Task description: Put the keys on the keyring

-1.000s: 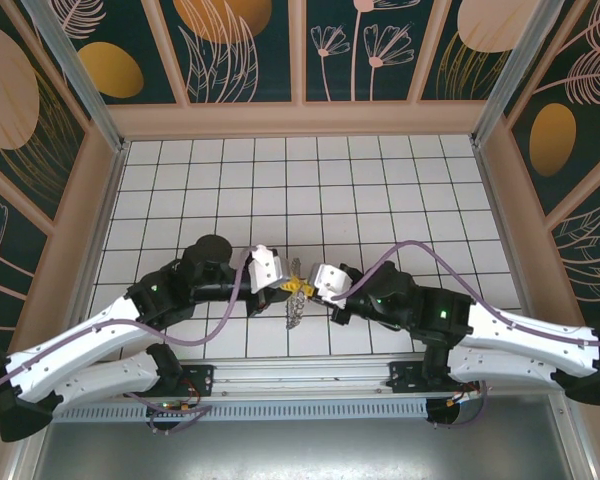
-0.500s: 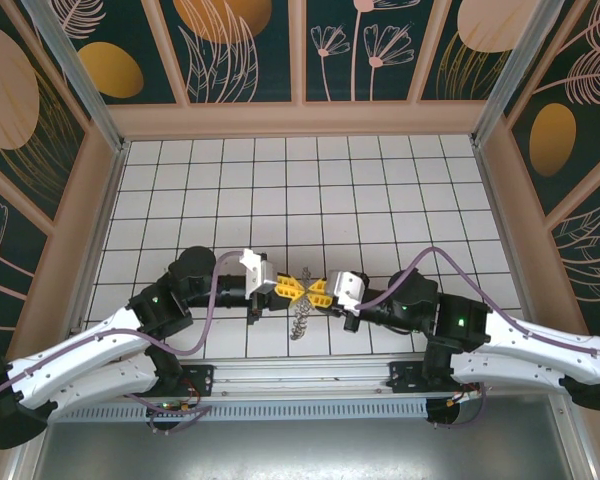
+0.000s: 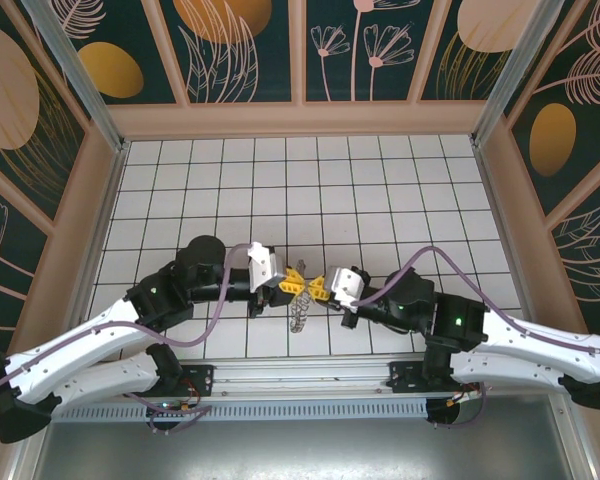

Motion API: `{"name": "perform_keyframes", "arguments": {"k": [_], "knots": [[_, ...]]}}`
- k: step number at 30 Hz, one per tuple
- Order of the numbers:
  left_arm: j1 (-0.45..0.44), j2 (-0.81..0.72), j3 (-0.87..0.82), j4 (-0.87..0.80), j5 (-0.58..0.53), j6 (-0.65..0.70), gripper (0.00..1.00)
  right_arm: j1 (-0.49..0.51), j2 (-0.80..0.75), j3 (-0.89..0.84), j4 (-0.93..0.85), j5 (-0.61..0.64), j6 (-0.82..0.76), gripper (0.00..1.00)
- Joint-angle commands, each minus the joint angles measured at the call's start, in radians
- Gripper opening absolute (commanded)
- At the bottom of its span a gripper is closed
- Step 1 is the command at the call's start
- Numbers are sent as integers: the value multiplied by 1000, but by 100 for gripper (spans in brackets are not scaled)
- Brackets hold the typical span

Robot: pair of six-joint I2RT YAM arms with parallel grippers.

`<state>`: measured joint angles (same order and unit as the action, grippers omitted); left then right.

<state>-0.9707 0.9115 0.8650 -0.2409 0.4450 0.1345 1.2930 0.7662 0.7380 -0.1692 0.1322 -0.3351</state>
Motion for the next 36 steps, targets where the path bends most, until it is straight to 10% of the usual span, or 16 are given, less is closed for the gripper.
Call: {"name": "perform_keyframes", "arguments": {"k": [1,36], "knots": [[-11,10,72,-109,-41,69,22,3,19,33,-42,61,-8,0],[-24,125,136,-203,-61,136,21,5,31,73,-67,20,-12,0]]}}
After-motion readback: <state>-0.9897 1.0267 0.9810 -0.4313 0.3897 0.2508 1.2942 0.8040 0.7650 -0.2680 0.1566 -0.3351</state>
